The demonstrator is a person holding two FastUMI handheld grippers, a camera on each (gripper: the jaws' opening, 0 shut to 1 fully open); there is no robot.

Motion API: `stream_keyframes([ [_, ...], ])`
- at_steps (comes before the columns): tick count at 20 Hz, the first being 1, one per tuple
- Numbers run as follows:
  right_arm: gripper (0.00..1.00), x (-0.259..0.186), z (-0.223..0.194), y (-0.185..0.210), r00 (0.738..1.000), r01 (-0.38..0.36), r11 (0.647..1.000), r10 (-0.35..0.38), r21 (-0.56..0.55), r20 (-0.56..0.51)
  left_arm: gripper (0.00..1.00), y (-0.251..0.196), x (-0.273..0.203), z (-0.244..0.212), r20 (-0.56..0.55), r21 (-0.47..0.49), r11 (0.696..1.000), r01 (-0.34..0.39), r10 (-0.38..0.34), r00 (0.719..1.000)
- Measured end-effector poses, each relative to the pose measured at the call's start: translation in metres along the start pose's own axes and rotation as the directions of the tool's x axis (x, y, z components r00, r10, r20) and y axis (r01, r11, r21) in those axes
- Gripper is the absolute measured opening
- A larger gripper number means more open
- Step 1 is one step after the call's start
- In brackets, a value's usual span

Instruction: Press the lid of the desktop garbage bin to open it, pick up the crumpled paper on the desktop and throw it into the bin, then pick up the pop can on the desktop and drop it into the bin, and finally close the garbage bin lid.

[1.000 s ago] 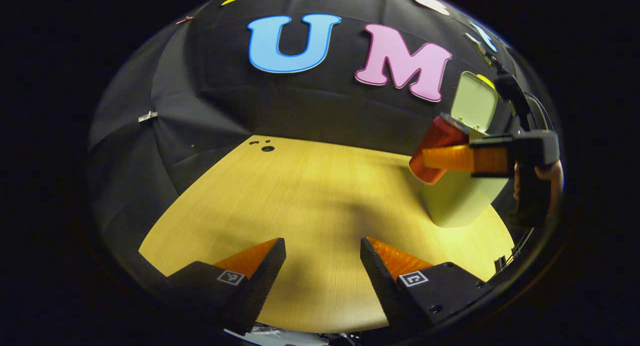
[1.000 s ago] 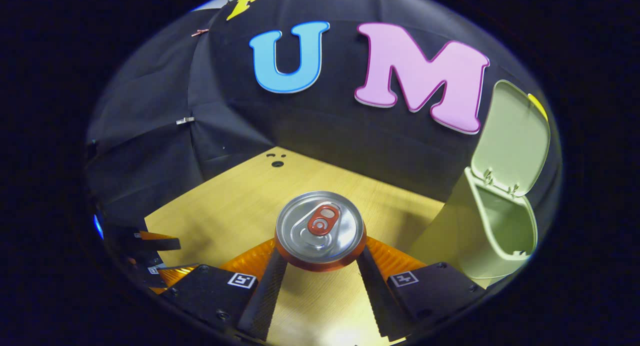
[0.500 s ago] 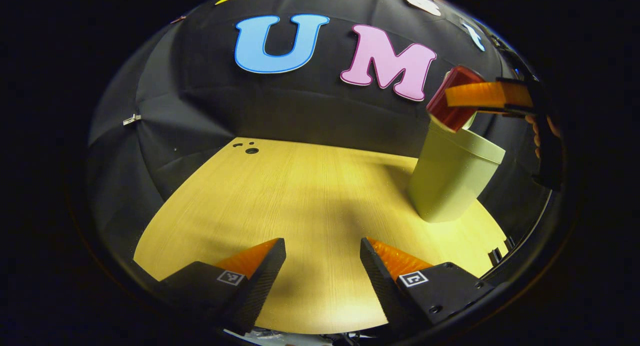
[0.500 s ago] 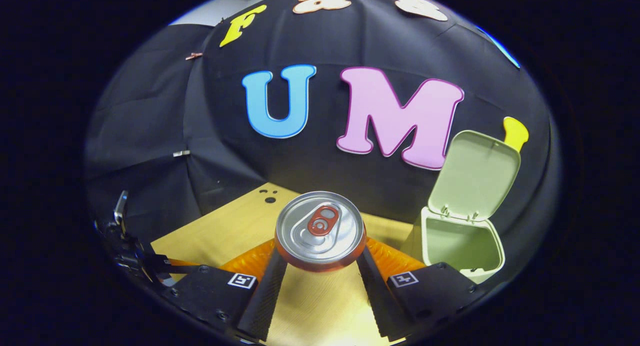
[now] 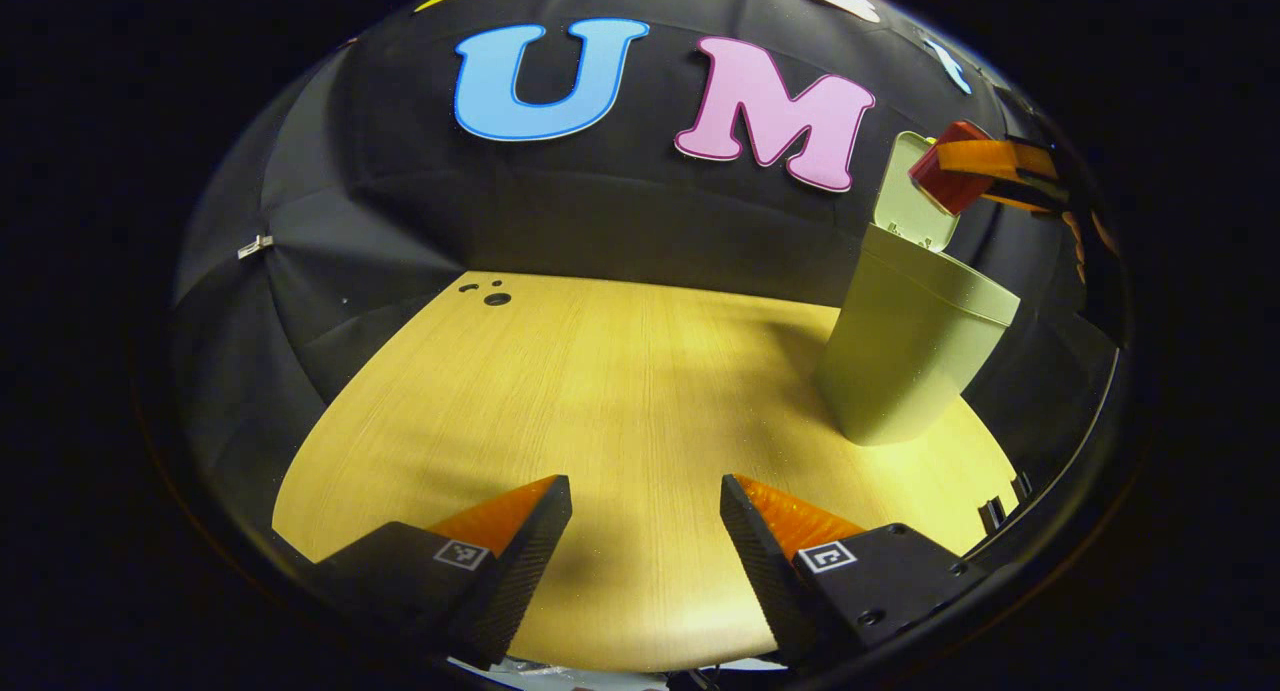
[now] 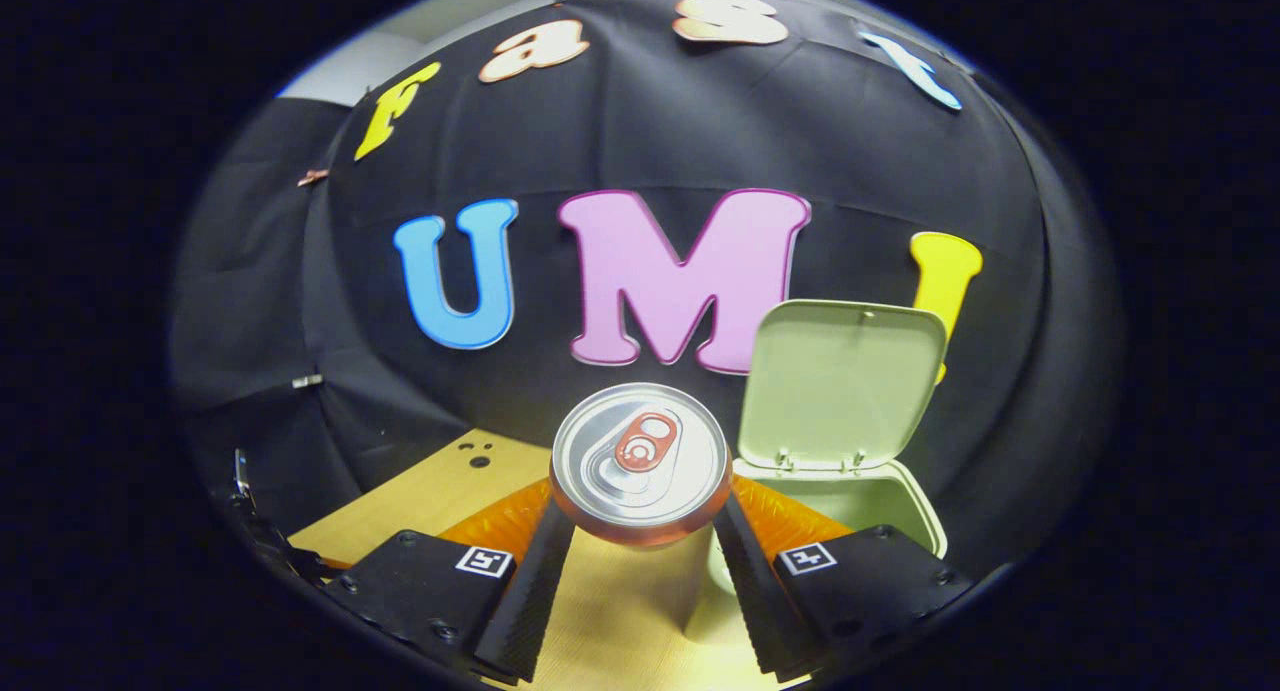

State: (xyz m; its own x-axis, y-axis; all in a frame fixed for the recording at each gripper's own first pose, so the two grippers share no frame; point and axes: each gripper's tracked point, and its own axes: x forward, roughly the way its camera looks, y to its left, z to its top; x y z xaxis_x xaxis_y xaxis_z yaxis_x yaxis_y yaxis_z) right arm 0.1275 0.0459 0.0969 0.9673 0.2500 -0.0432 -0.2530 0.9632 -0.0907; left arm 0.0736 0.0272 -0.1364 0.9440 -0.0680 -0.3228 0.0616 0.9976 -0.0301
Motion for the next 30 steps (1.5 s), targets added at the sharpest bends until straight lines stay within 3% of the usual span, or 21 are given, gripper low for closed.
stream_keyframes([
  [4,0.81,0.002,0.003,-0.053,0.998,0.054,0.998,-0.054,0.024,0.015,0.96,-0.033,0.021,0.016,0.005,-0.035,0.999,0.012,-0.012,1.0],
  [12,0.82,0.009,-0.019,-0.122,0.992,0.124,0.992,-0.124,0.02,-0.022,0.96,-0.082,0.046,0.027,-0.006,0.022,0.999,0.034,-0.034,0.999],
  [25,0.84,0.021,-0.053,-0.146,0.983,0.163,0.987,-0.162,0.001,-0.091,0.96,-0.089,0.044,0.016,-0.045,0.007,1.0,0.01,-0.01,0.999],
  [28,0.95,0.022,-0.044,-0.147,0.983,0.176,0.984,-0.176,-0.006,-0.061,0.96,-0.088,0.04,0.013,-0.048,0.0,1.0,0.001,-0.002,0.999],
  [30,0.96,0.021,-0.036,-0.145,0.985,0.171,0.985,-0.172,-0.009,-0.035,0.96,-0.086,0.038,0.012,-0.047,-0.002,1.0,-0.005,0.005,0.999],
])
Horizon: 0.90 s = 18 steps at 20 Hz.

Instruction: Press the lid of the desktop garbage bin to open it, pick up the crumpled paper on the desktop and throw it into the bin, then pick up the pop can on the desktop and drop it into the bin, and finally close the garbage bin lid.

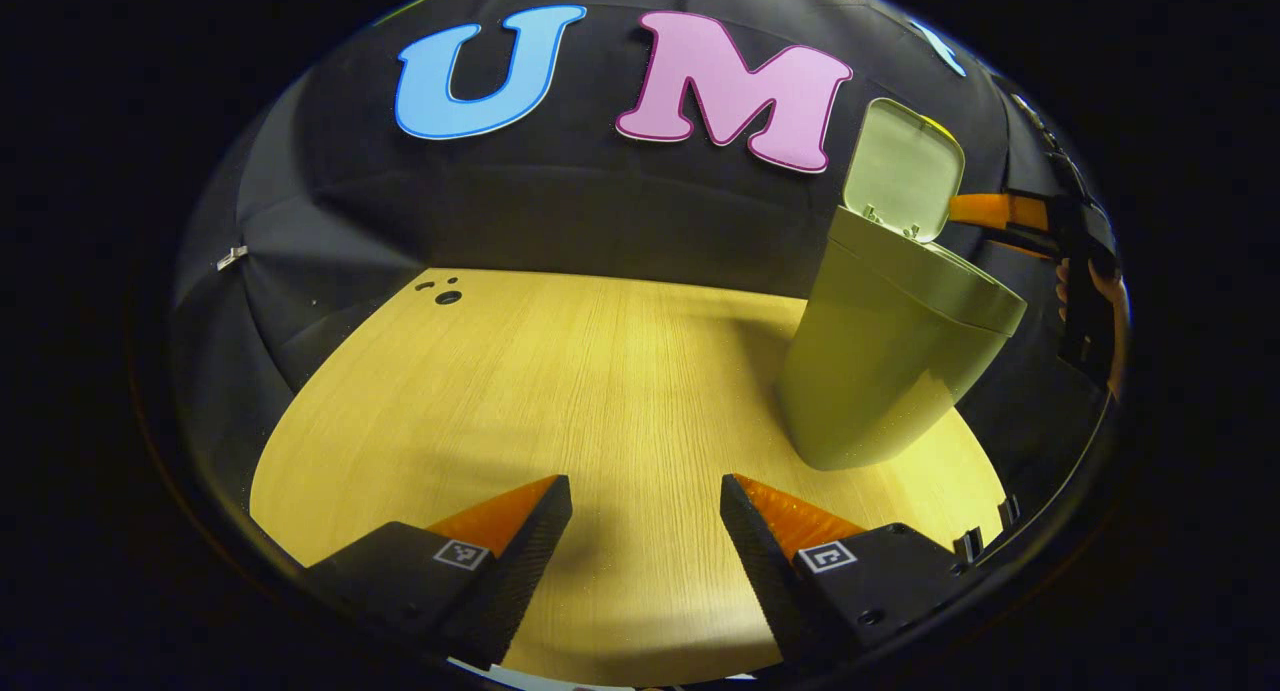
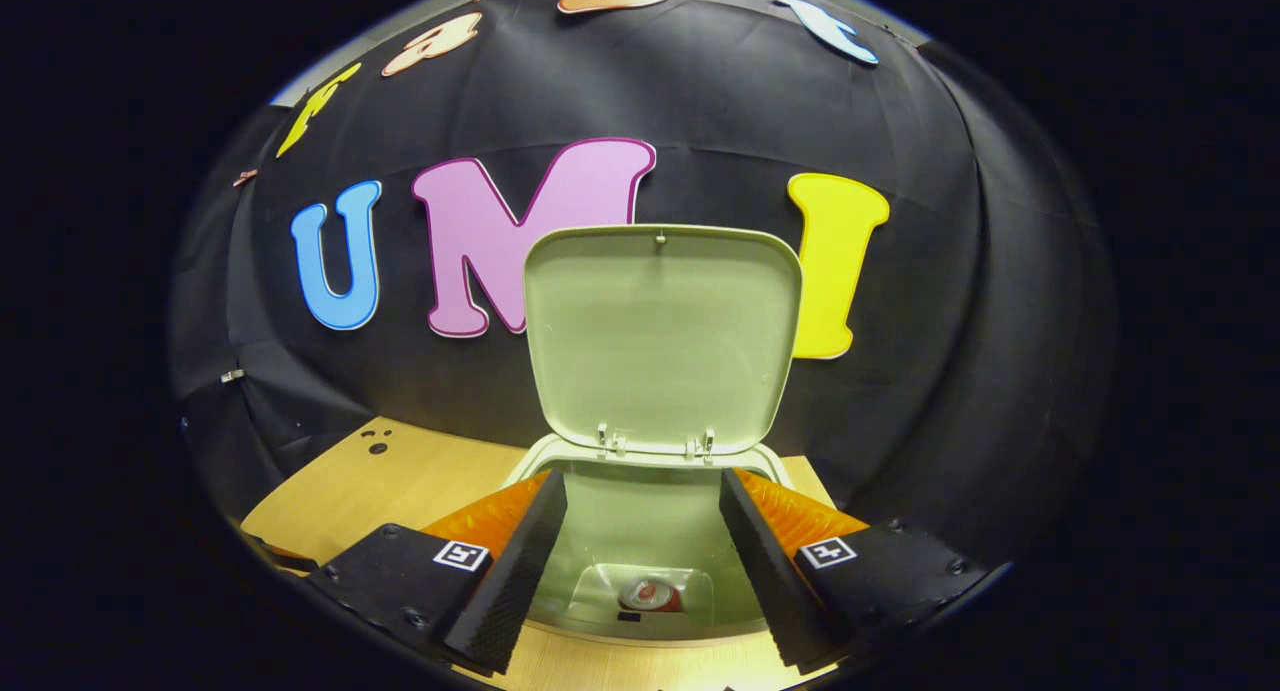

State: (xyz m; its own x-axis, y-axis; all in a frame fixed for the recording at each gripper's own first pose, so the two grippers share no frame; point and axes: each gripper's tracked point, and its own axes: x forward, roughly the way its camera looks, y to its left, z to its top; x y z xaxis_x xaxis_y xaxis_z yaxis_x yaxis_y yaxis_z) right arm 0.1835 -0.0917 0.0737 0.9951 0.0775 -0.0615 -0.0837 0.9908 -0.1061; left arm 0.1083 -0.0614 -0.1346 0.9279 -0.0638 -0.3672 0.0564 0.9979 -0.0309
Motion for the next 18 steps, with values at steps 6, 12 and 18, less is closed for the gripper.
stream_keyframes([
  [6,0.96,-0.01,0.051,0.004,0.994,-0.011,0.999,0.015,-0.041,0.107,0.96,0.002,-0.005,-0.005,-0.006,-0.014,1.0,-0.01,0.01,1.0],
  [12,0.96,-0.009,0.128,0.004,0.972,-0.002,0.997,0.019,-0.074,0.235,0.96,0.003,-0.009,-0.011,-0.015,-0.024,1.0,-0.014,0.013,1.0],
  [18,0.95,0.012,0.174,-0.002,0.955,0.037,0.997,-0.015,-0.069,0.298,0.96,0.01,-0.015,-0.013,-0.006,-0.06,0.998,-0.037,0.036,0.999],
])
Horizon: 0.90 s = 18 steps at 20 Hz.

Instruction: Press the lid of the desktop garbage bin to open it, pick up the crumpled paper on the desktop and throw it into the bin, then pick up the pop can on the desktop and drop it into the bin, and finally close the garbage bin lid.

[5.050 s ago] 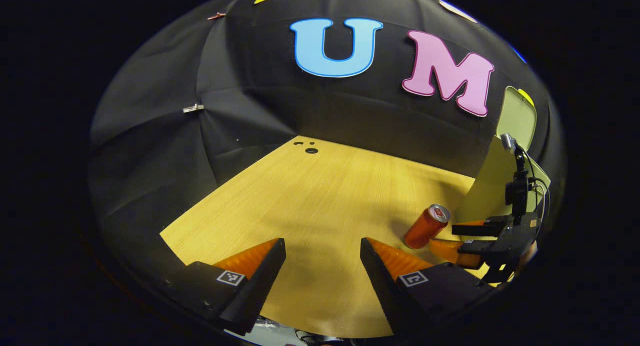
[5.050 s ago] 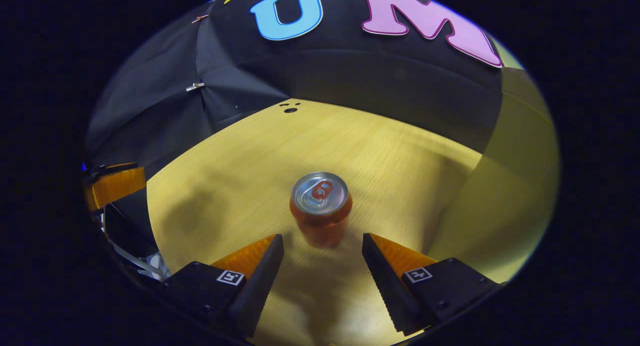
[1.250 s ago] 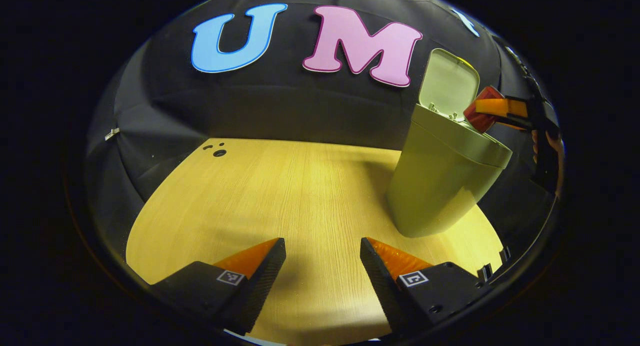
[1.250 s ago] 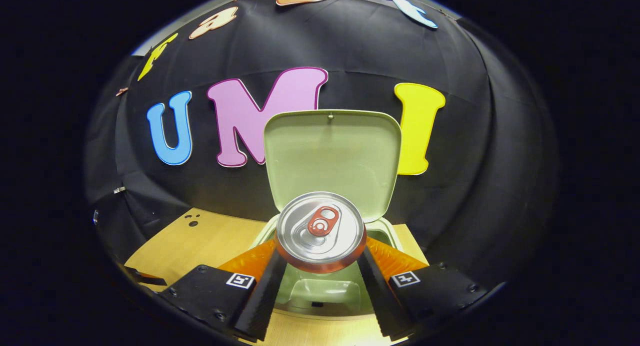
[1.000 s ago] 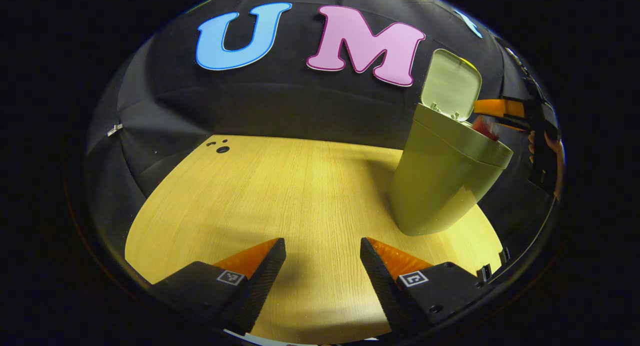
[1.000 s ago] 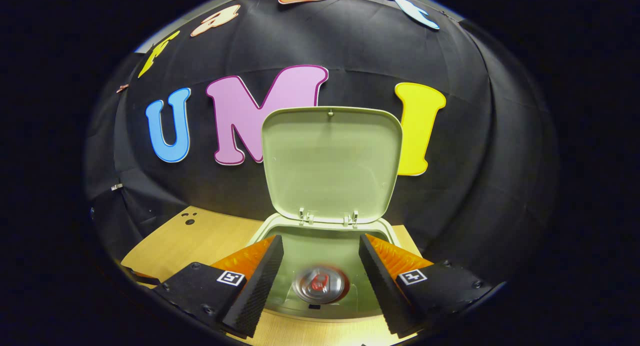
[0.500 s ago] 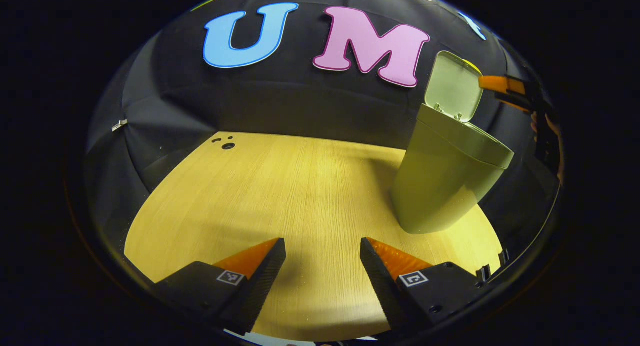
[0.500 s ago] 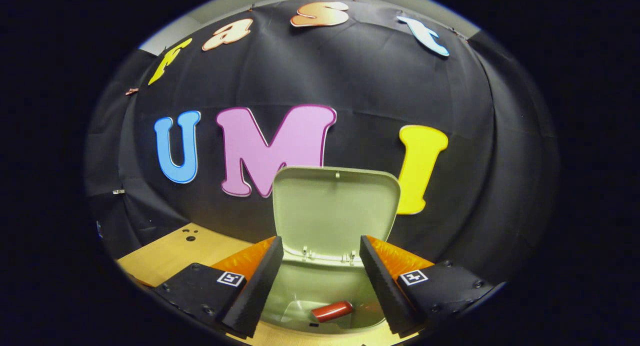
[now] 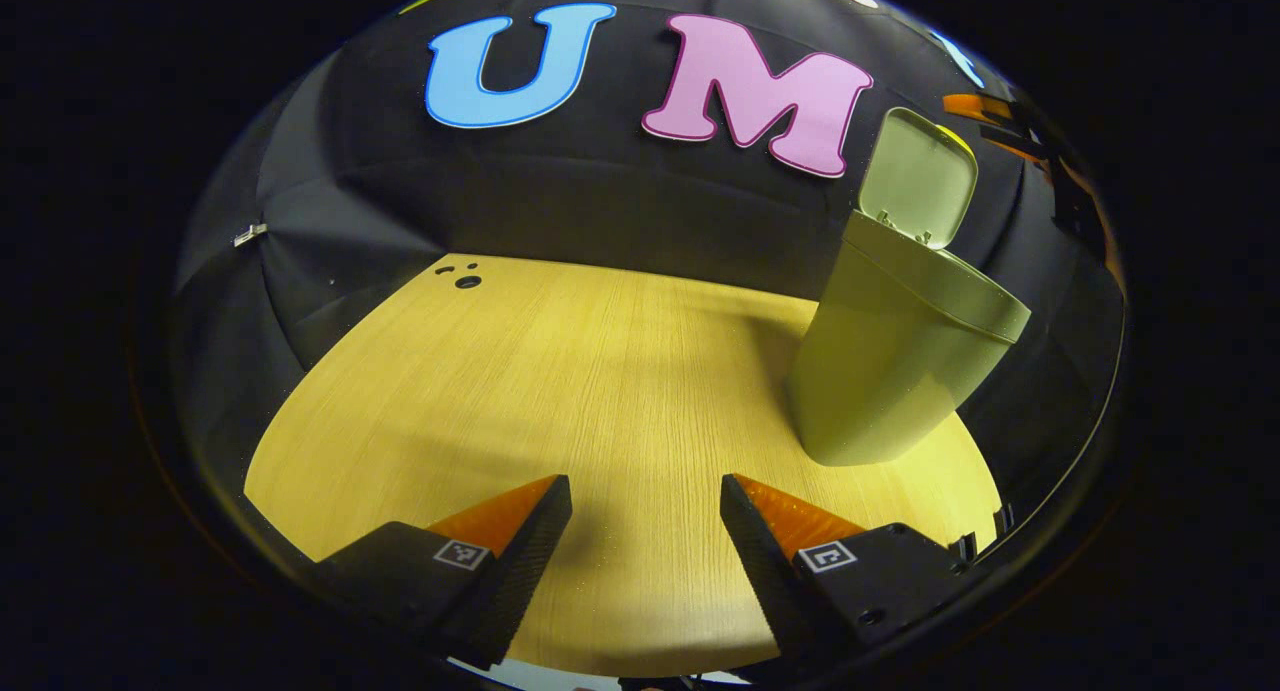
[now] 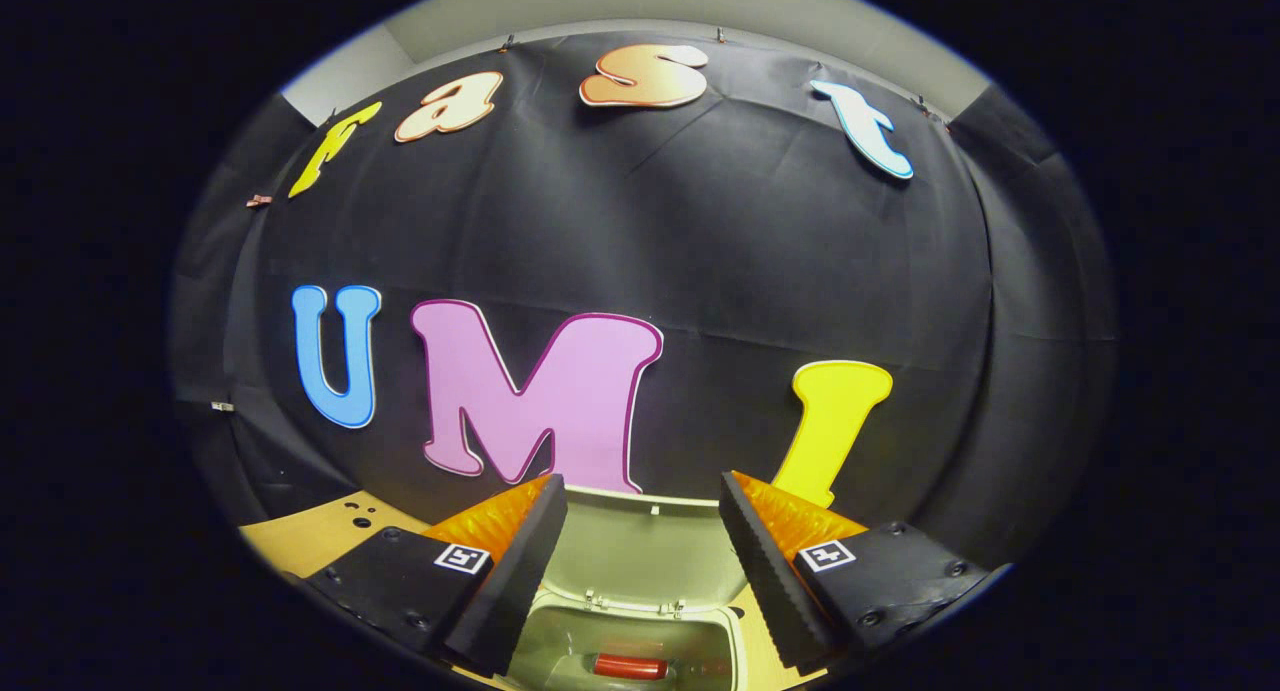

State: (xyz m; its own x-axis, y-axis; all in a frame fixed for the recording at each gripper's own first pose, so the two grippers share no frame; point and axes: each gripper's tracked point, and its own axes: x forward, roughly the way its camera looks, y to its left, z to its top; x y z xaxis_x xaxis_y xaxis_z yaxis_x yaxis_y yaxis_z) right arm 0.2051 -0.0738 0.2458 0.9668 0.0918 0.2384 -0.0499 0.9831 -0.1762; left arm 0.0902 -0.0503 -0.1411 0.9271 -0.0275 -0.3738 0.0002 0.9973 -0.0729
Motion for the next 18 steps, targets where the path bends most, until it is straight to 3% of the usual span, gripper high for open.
stream_keyframes([
  [10,0.96,0.058,-0.011,-0.007,0.999,0.028,0.999,-0.026,0.036,-0.044,0.96,0.032,-0.02,-0.01,0.003,-0.083,0.992,-0.099,0.1,0.995],
  [18,0.96,0.055,-0.028,0.004,0.994,-0.009,1.0,0.011,0.021,-0.111,0.96,0.037,-0.03,-0.014,0.017,-0.1,0.989,-0.11,0.113,0.993],
])
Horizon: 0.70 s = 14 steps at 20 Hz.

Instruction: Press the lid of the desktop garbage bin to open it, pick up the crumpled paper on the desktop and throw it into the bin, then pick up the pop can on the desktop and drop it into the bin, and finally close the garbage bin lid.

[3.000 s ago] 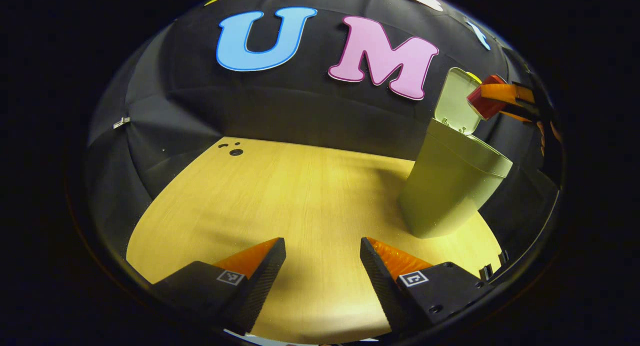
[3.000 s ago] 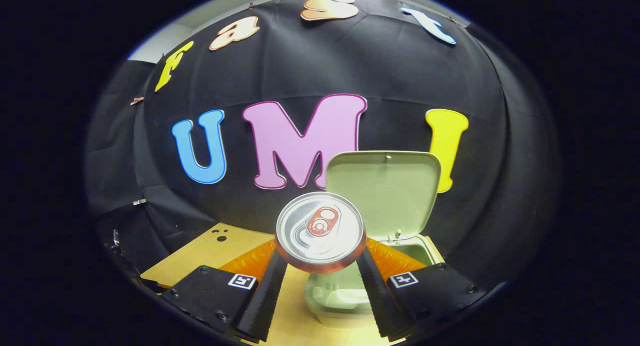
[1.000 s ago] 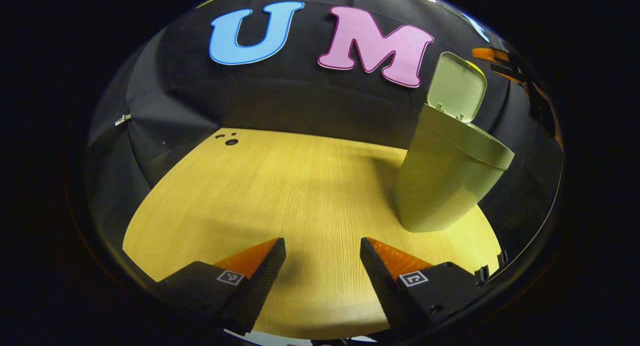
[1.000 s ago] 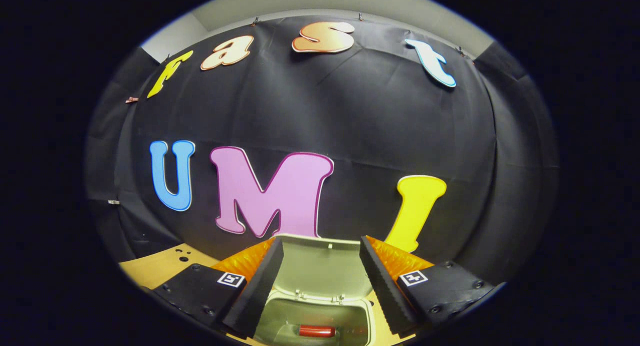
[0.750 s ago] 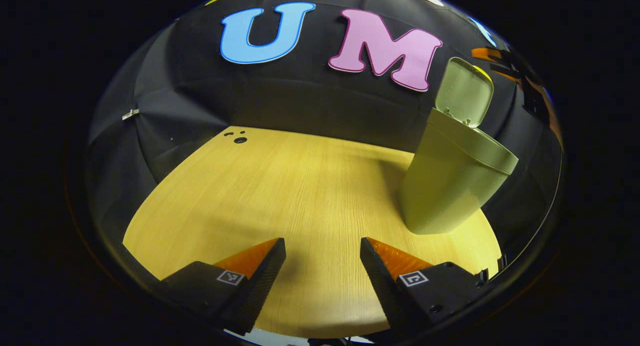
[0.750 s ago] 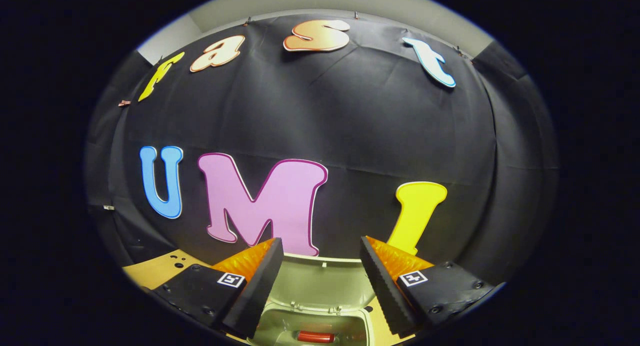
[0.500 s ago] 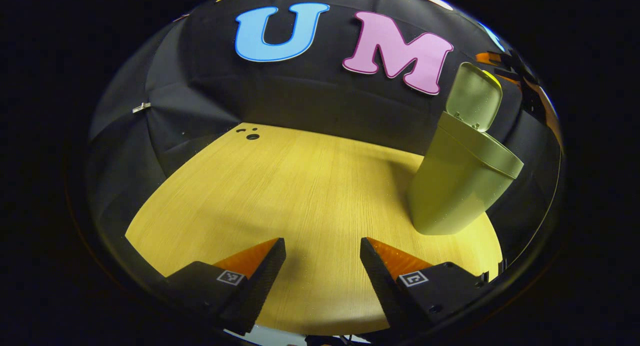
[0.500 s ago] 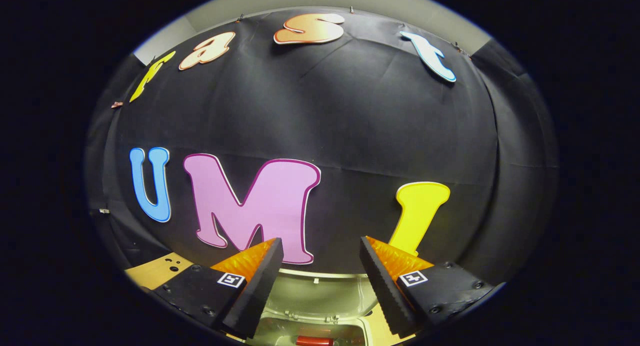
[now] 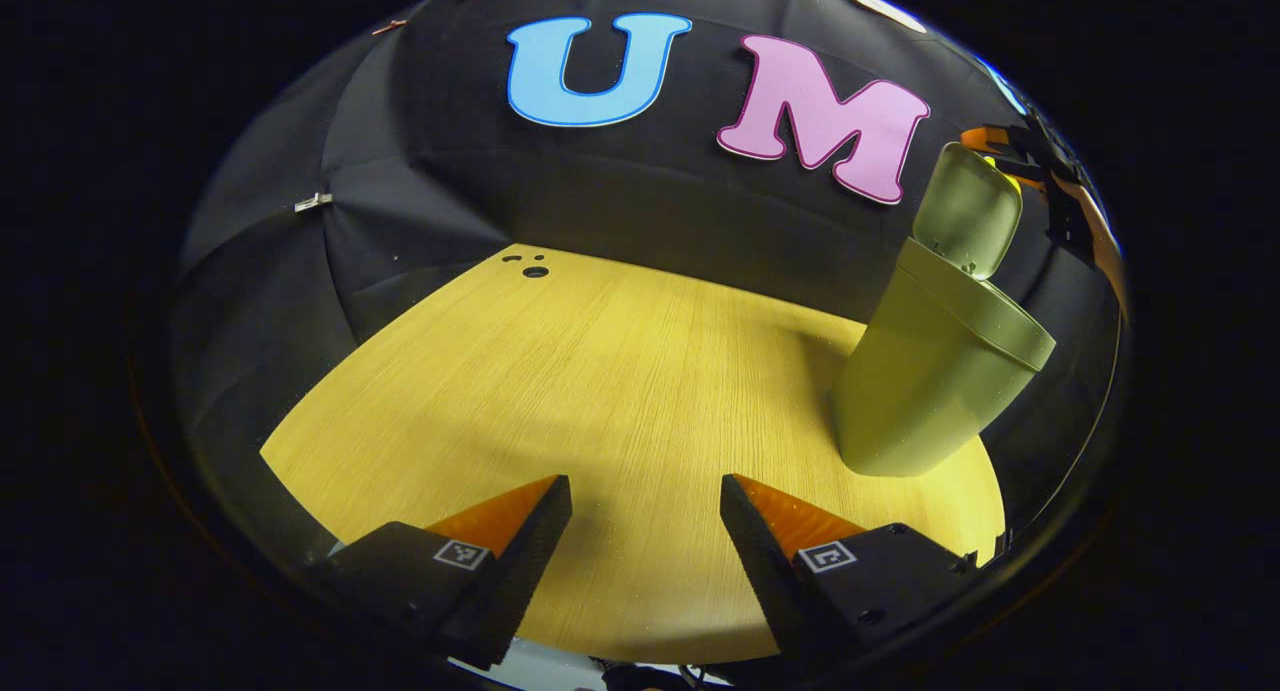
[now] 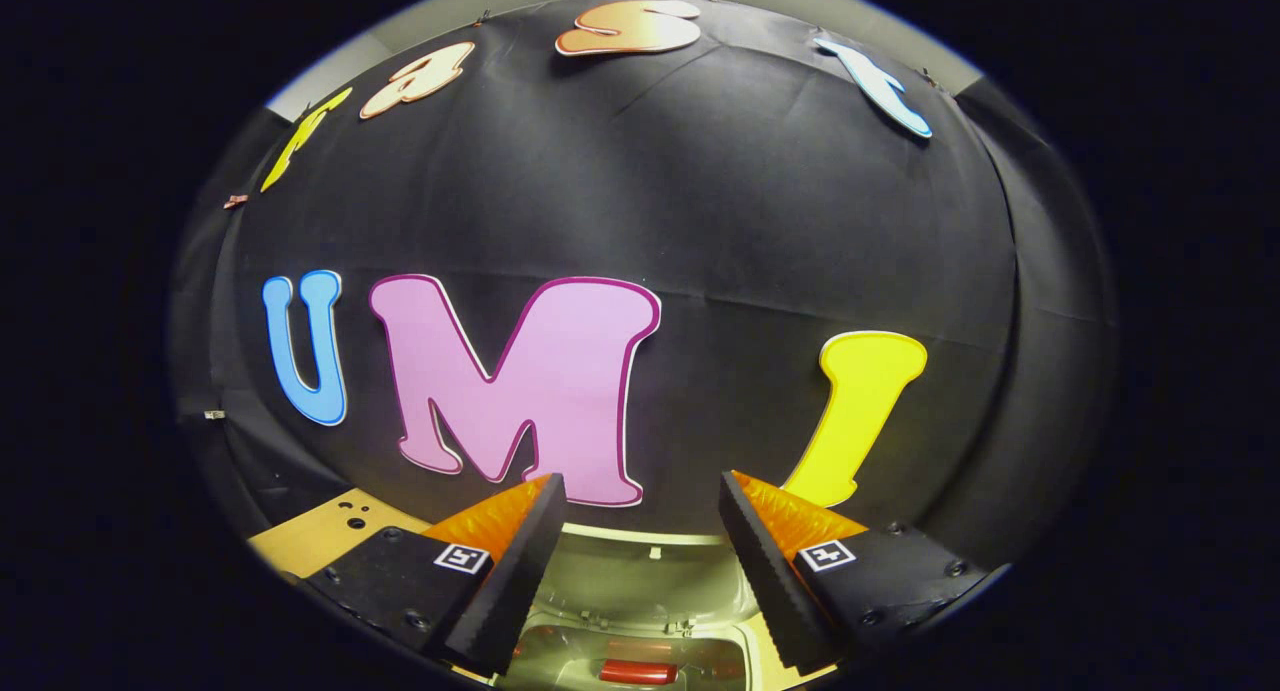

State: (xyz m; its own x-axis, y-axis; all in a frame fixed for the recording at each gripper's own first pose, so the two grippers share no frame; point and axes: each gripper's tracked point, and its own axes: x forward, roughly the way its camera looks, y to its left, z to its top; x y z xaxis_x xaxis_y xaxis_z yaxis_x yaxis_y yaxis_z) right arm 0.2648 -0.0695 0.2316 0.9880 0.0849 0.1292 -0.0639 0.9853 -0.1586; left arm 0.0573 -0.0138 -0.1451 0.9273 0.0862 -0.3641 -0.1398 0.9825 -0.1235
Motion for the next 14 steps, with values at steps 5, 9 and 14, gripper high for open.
stream_keyframes([
  [5,0.96,-0.023,-0.004,-0.002,1.0,0.006,1.0,-0.006,0.018,-0.026,0.96,0.001,-0.004,-0.003,0.002,0.02,1.0,0.022,-0.022,1.0],
  [9,0.96,-0.05,-0.016,0.001,0.999,0.033,0.998,-0.032,0.051,-0.033,0.96,0.005,-0.007,-0.008,-0.004,0.033,0.998,0.049,-0.049,0.999],
  [14,0.96,-0.085,-0.04,0.005,0.997,0.061,0.995,-0.057,0.075,-0.059,0.96,0.011,-0.01,-0.014,0.001,0.093,0.991,0.091,-0.092,0.996],
])
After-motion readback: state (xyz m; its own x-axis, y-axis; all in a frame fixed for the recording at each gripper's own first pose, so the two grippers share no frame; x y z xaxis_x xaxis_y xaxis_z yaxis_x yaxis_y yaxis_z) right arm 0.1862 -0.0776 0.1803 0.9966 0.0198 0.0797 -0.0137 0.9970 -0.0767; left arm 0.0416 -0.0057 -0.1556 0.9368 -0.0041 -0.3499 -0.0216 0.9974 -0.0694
